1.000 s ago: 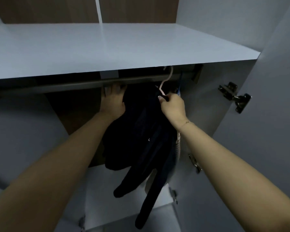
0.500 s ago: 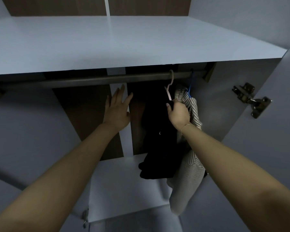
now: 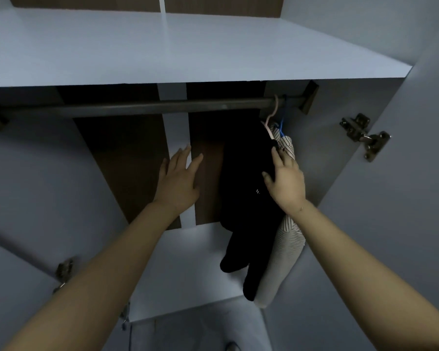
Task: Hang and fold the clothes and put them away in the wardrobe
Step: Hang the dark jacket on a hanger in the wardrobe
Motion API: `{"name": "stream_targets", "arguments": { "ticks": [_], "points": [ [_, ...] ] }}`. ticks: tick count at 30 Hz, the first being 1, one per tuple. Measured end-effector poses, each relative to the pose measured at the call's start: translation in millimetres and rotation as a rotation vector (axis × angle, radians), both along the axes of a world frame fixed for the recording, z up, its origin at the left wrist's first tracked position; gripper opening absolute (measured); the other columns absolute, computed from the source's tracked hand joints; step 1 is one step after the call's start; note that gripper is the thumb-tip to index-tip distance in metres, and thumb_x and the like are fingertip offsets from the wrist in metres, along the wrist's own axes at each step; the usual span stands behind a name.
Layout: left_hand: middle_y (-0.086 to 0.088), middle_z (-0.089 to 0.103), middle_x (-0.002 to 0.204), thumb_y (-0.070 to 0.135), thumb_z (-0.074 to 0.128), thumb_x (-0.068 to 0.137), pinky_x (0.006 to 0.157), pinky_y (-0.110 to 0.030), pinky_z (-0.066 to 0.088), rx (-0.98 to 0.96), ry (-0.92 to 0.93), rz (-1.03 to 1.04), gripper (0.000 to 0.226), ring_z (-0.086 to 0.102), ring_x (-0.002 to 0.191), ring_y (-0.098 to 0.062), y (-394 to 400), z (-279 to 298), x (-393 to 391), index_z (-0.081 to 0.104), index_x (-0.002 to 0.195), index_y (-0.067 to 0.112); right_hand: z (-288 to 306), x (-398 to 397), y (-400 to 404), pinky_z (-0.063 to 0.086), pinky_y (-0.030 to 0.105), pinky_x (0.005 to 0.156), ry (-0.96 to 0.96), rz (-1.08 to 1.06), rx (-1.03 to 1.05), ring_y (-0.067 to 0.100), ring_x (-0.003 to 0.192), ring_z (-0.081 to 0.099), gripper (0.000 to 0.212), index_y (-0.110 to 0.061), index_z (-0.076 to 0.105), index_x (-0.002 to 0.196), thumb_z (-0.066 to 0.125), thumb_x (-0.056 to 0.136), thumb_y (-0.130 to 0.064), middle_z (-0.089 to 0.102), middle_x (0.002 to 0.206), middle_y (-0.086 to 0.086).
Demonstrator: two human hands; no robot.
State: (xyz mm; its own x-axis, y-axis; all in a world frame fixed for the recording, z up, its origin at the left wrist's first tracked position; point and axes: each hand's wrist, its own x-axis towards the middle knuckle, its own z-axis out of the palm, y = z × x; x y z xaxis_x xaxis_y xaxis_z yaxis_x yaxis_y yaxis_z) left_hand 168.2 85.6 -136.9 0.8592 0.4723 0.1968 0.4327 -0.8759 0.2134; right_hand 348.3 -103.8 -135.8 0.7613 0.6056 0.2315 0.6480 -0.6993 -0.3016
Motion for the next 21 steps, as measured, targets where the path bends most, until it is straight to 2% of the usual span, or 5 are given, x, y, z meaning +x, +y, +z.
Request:
{"name": "stream_targets", "arguments": {
  "ticks": [5,8,11,16,21],
  "points": [
    [-0.007,0.009,0.163,0.050,0.038,0.097,0.118,-0.052,0.009,-0.030,-0.023,0.111,0.065,0.008,0.148,-0.028,-24,-18,-67,0.017,0.155,0.028,-18,-91,-36,0.035,0.041,0.111,-0.092,0.381,0.016,0.028,0.140,0.034,0.065,-0.018,0.030,0.152,0.054,0.095,-0.039,0.030,0.157,0.006],
    [-0.004,0.013,0.163,0.065,0.017,0.091,0.120,-0.053,0.009,-0.123,-0.055,0.137,0.073,0.008,0.149,-0.024,-51,-32,-119,0.021,0.154,0.028,-29,-124,-40,0.038,0.038,0.109,-0.055,0.458,-0.049,0.024,0.139,0.036,0.065,-0.016,0.030,0.152,0.052,0.097,-0.042,0.030,0.158,0.004],
    [-0.003,0.014,0.162,0.067,0.008,0.087,0.121,-0.048,0.008,-0.187,-0.007,0.257,0.079,0.009,0.150,-0.021,-86,-49,-162,0.023,0.154,0.027,-42,-141,-38,0.025,0.037,0.118,-0.030,0.563,-0.162,0.020,0.147,0.022,0.068,-0.020,0.020,0.155,0.046,0.099,-0.048,0.018,0.162,0.001],
    [-0.004,0.019,0.161,0.061,0.017,0.092,0.119,-0.052,0.013,-0.209,0.011,0.505,0.071,0.013,0.149,-0.023,-147,-74,-219,0.030,0.152,0.025,-68,-163,-32,0.009,0.034,0.123,0.018,0.833,-0.238,0.014,0.150,0.007,0.073,-0.020,0.011,0.156,0.031,0.097,-0.058,0.006,0.163,-0.002],
    [0.000,0.016,0.162,0.060,0.017,0.093,0.121,-0.049,0.007,-0.226,-0.038,0.870,0.069,0.009,0.150,-0.019,-226,-89,-262,0.028,0.152,0.027,-83,-203,-23,0.014,0.038,0.122,0.062,1.156,-0.224,0.016,0.150,0.009,0.074,-0.018,0.013,0.156,0.030,0.097,-0.059,0.008,0.163,0.000]
  ]
}}
